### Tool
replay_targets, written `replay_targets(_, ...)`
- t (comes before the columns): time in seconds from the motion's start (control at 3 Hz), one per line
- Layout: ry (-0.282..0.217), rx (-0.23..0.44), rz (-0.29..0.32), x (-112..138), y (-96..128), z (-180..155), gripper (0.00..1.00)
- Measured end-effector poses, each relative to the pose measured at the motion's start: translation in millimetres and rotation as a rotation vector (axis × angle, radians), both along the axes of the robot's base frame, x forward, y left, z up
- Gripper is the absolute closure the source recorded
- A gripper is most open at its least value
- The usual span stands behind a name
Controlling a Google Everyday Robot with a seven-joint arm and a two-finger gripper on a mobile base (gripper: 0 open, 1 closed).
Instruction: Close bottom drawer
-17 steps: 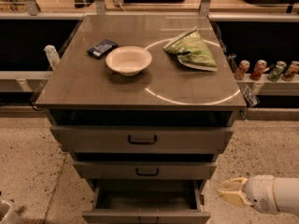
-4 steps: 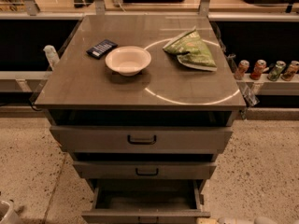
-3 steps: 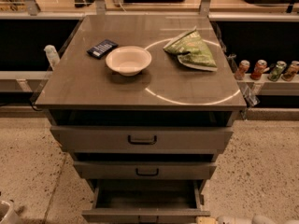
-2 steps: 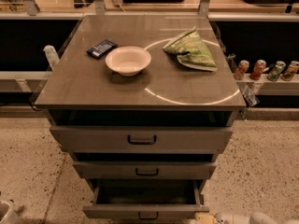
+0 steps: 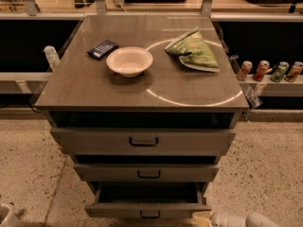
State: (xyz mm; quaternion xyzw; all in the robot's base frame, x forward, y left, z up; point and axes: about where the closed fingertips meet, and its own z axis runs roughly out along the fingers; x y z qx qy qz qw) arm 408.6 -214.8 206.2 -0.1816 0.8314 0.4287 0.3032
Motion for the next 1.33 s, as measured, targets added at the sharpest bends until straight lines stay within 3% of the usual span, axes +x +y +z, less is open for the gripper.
replay_targets(0.33, -0.033, -0.123, -0.009, 1, 12, -14, 1.00)
replay_targets(0.67, -0.026, -0.184, -0.050, 7, 2, -27, 1.00)
replay_targets(1.0, -0.022, -0.178, -0.053, 6, 2, -28, 1.00)
replay_targets(1.33, -0.030, -0.239, -0.092, 9, -1, -38, 1.00)
